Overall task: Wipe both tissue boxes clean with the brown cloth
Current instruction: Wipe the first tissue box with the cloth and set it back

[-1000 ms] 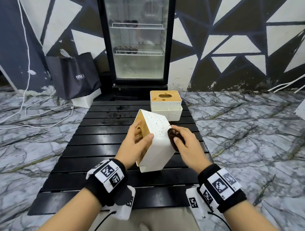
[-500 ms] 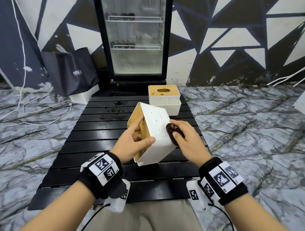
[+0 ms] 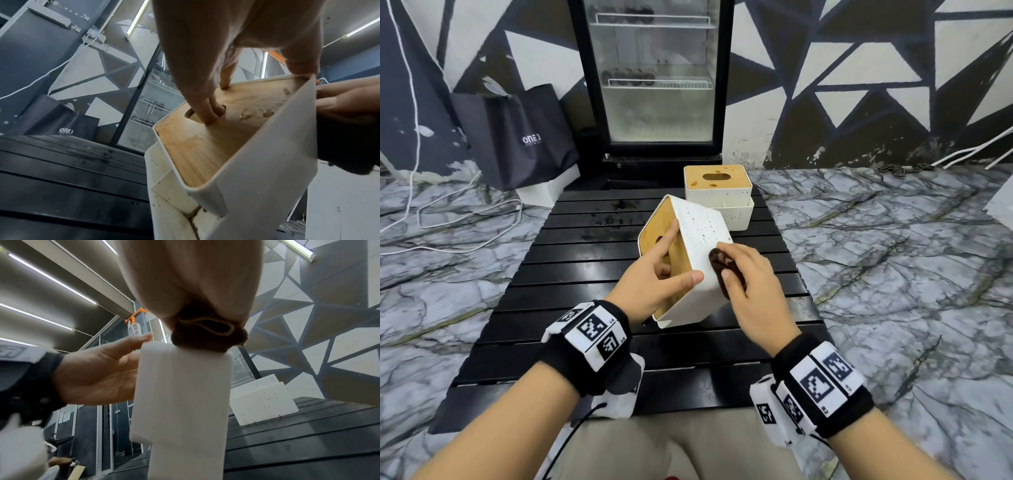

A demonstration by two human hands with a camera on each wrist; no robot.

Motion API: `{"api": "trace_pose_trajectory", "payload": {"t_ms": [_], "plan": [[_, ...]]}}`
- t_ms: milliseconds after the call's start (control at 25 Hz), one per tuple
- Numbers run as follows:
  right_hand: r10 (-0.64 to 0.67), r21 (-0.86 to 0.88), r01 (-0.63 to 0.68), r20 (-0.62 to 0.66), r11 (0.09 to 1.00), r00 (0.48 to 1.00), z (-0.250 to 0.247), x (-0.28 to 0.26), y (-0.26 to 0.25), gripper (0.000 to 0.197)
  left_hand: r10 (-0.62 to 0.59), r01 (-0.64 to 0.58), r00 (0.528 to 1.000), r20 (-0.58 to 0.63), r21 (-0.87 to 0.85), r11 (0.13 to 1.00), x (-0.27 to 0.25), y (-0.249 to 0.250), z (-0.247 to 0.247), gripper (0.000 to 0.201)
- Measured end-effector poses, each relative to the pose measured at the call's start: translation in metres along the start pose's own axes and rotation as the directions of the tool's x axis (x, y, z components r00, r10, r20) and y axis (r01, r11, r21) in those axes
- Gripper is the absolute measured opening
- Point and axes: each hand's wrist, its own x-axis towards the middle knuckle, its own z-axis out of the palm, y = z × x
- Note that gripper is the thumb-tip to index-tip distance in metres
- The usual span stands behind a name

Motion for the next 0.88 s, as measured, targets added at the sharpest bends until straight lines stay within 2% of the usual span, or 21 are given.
{"api": "trace_pose_trajectory", "payload": {"t_ms": [120,240,440,560,680,880], "plan": [[0.013,0.002,-0.013,0.027,1.0,1.0,-0.006,-0.002,0.005,0.037,-0.011,0.011,1.0,0.003,-0.028,1.0,0.0,0.0,-0.001,0.092],[0.049,-0.002,-0.049,0.01,0.999,0.999,-0.006,0.01,0.005,0.037,-0.002,0.002,1.0,0.007,0.001,1.0,0.004,0.001,0.001,0.095],[-0.064,0.013,0.064,0.054,0.998,0.996,0.003,0.005,-0.01,0.041,0.029,-0.029,0.999,0.029,0.0,1.0,0.007,0.002,-0.003,0.098],[-0.059,0.02,0.058,0.086,0.998,0.994,-0.003,0.0,-0.005,0.042,0.031,-0.03,0.999,0.014,-0.037,0.999,0.005,0.002,-0.005,0.089],[-0.017,0.017,0.016,0.067,1.0,0.998,-0.003,0.01,-0.007,0.037,0.034,-0.034,0.999,0.012,-0.008,0.999,0.006,0.003,-0.003,0.09],[-0.106,0.031,0.104,0.088,0.994,0.99,0.004,0.006,-0.016,0.04,0.047,-0.046,0.998,0.031,-0.014,0.999,0.004,0.001,-0.006,0.09]]}}
